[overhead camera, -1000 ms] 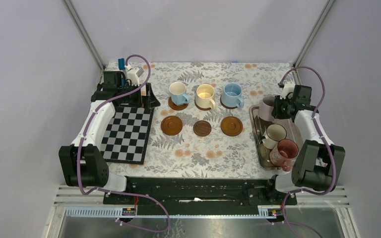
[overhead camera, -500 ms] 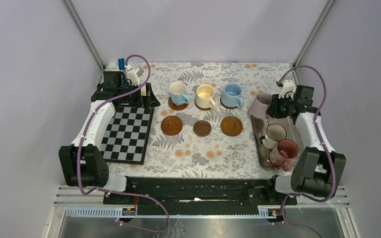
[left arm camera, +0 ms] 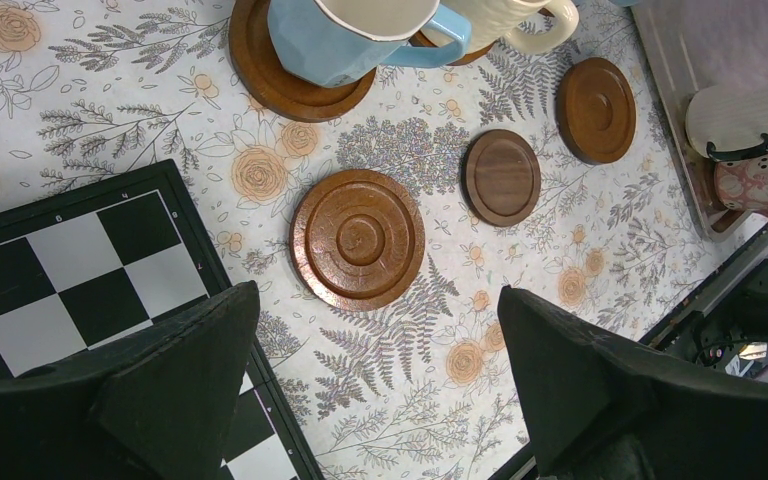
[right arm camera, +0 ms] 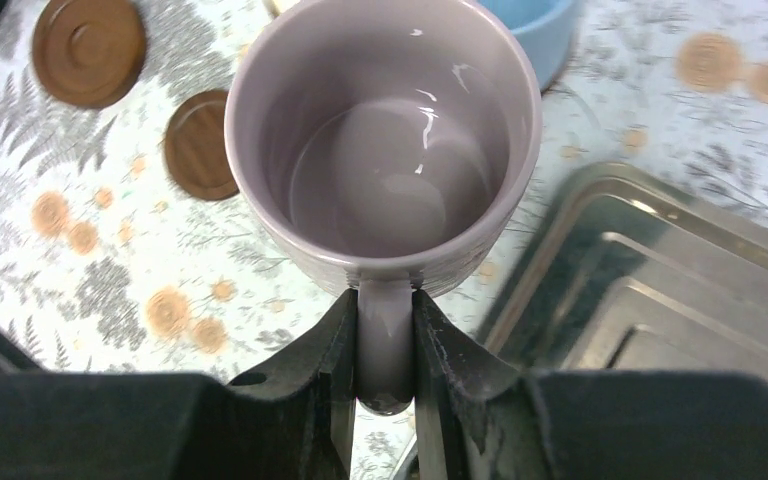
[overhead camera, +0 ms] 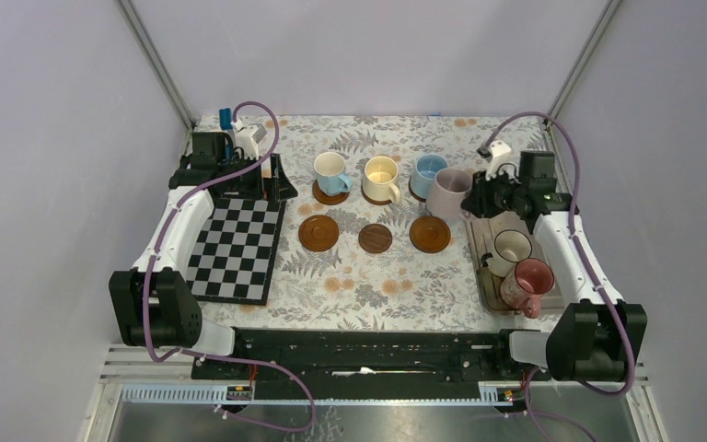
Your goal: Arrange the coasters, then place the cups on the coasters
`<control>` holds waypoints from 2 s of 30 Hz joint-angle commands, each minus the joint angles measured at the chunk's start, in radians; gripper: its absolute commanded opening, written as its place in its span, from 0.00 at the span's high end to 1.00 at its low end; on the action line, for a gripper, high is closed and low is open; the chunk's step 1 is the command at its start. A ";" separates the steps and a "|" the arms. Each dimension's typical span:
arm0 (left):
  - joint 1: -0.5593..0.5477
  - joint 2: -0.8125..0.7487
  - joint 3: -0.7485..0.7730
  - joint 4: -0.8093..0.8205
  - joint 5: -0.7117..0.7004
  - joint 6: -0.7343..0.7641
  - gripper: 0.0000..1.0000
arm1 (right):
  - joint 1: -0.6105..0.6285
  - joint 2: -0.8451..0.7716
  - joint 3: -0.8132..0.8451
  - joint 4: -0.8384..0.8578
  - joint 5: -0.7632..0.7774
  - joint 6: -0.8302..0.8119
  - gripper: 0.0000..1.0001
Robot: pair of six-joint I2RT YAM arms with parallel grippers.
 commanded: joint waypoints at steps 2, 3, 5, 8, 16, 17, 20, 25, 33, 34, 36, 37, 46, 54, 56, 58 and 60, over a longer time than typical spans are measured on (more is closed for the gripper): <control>-0.002 -0.004 0.015 0.040 0.030 -0.005 0.01 | 0.115 -0.049 -0.012 0.057 -0.021 0.004 1.00; -0.003 -0.001 0.018 0.040 0.032 -0.006 0.01 | 0.127 -0.043 -0.016 0.066 -0.013 0.001 1.00; -0.002 0.006 0.023 0.040 0.036 -0.007 0.01 | 0.146 -0.027 -0.024 0.079 0.000 0.001 1.00; -0.002 0.019 0.026 0.040 0.042 -0.008 0.01 | 0.165 -0.021 -0.061 0.129 0.010 -0.008 1.00; -0.002 0.016 0.023 0.040 0.049 -0.008 0.01 | 0.177 -0.016 -0.197 0.312 0.058 -0.074 1.00; -0.003 0.014 0.023 0.041 0.047 -0.007 0.01 | 0.179 -0.016 -0.216 0.332 0.065 -0.086 1.00; -0.003 0.012 0.022 0.042 0.045 -0.007 0.01 | 0.181 -0.018 -0.249 0.373 0.079 -0.098 1.00; -0.002 0.021 0.023 0.040 0.042 -0.007 0.01 | 0.186 -0.017 -0.303 0.423 0.070 -0.115 1.00; -0.002 0.017 0.017 0.040 0.037 -0.006 0.01 | 0.186 -0.009 -0.357 0.487 0.052 -0.097 1.00; -0.002 0.016 0.016 0.040 0.036 -0.005 0.01 | 0.186 -0.006 -0.361 0.489 0.052 -0.101 1.00; -0.002 0.012 0.013 0.041 0.034 -0.003 0.01 | 0.186 -0.009 -0.369 0.481 0.048 -0.113 1.00; -0.002 0.011 0.013 0.041 0.035 -0.002 0.01 | 0.186 -0.012 -0.369 0.469 0.043 -0.118 1.00; -0.002 0.015 0.012 0.040 0.035 -0.003 0.01 | 0.186 -0.040 -0.399 0.349 0.033 -0.171 0.60; -0.002 0.006 0.010 0.040 0.033 -0.002 0.01 | 0.186 -0.054 -0.402 0.293 0.041 -0.189 0.52; -0.002 0.005 0.007 0.040 0.033 -0.002 0.01 | 0.186 -0.057 -0.403 0.287 0.039 -0.189 0.54; -0.002 0.004 0.006 0.041 0.032 -0.002 0.01 | 0.186 -0.051 -0.406 0.296 0.029 -0.184 0.54; -0.002 0.005 0.008 0.040 0.036 -0.003 0.01 | 0.186 -0.036 -0.406 0.310 0.021 -0.173 0.54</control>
